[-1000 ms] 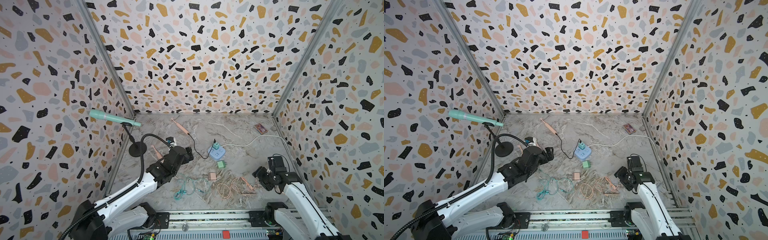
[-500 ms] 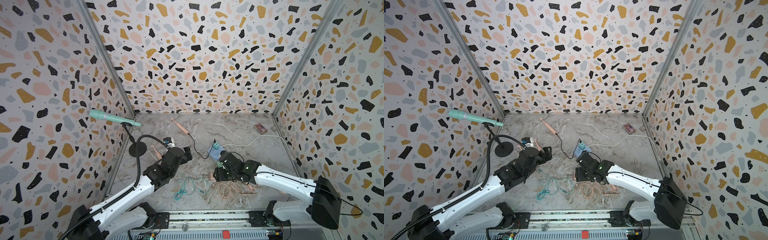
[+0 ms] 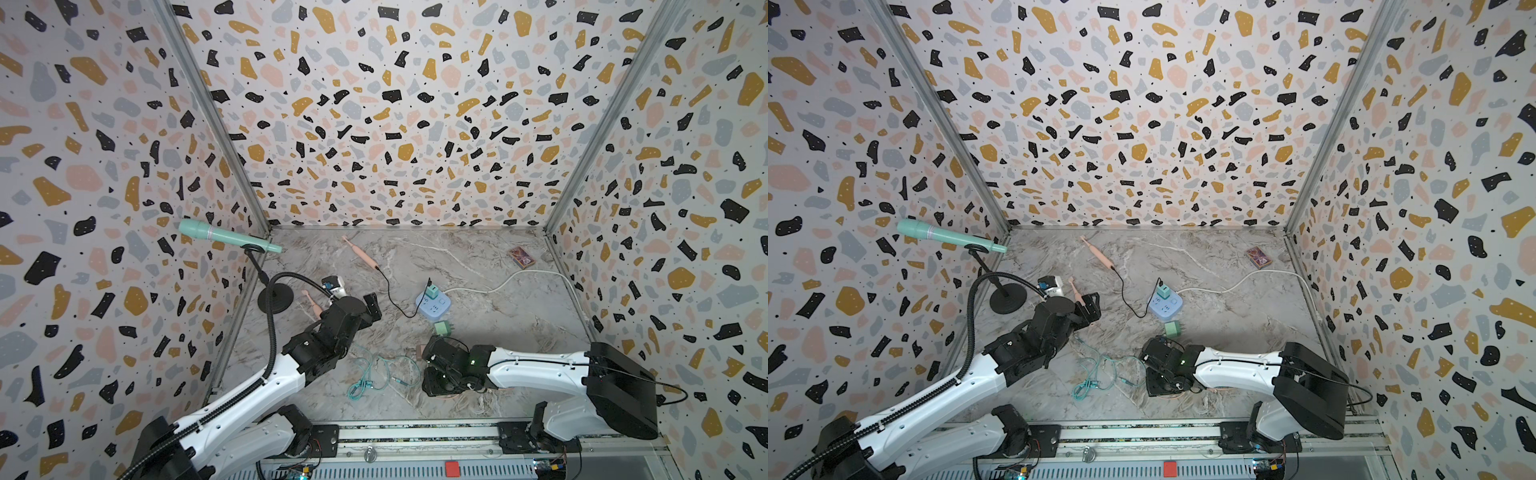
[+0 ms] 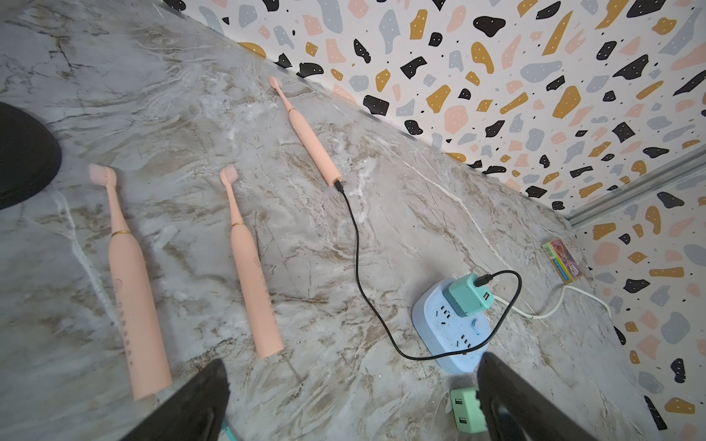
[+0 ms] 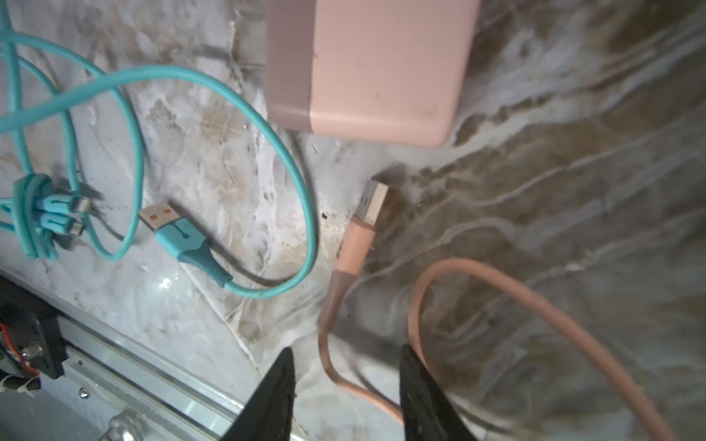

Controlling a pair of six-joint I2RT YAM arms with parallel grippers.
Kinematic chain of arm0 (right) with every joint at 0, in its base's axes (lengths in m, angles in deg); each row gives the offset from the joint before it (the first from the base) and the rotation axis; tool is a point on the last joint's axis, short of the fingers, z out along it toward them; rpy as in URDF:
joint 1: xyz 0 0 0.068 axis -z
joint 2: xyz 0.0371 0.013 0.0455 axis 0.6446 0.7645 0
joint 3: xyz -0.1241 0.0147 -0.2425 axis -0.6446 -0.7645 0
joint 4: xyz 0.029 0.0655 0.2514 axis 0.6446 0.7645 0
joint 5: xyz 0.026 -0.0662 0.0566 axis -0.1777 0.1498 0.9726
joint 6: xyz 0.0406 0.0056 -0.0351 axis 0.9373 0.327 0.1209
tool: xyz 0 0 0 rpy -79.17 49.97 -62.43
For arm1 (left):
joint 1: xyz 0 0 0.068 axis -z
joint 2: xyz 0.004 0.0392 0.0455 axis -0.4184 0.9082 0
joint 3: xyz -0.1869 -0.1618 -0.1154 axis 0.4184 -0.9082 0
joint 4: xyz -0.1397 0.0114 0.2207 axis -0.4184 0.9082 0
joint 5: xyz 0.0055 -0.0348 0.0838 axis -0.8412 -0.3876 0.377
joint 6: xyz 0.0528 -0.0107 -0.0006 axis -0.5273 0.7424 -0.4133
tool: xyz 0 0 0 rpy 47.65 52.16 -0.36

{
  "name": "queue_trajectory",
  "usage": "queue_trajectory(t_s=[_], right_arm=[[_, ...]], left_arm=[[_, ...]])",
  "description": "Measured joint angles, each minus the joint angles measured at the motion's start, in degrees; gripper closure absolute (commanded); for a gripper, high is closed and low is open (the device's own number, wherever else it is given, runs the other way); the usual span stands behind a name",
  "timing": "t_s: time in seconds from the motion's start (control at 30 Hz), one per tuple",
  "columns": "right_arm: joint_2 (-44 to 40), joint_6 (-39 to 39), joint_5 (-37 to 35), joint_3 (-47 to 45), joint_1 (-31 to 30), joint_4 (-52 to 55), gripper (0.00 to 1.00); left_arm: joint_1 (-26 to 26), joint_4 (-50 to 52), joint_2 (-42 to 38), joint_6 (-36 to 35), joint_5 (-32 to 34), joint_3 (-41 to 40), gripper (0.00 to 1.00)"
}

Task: Charge the electric toothbrush
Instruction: Pick up the charging cable from the center of the board.

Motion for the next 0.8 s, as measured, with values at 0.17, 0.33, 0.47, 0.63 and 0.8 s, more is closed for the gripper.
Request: queue_trajectory(t_s=[0.17,0.33,0.47,0.63,0.8], right_arm=[[3.3,-0.5,-0.9,2.8,0.0,-0.5,0.69],[5.3,-0.7,-2.0,4.0,0.0,-1.2,0.81],[5.4,-0.7,-2.4,3.9,0.1,-1.0,0.97],[2.7,-2.3,-3.1,3.5,0.0,0.6,1.0],[-5.1,-7.9,-3.1,2.8,-0.6,1.0,1.0]], left_arm=[[0.0,0.3,-0.2,0.2,0.1,-0.1,0.0],[0.0,0.4,-0.4,0.7,0.1,-0.1,0.0],[0.0,0.4,-0.7,1.1,0.0,-0.3,0.0],[0.0,0.2,-0.7,3.2,-2.8,-0.4,0.0],[0.0,-3.1,-0.5,9.8,-10.4,-1.7,0.0]])
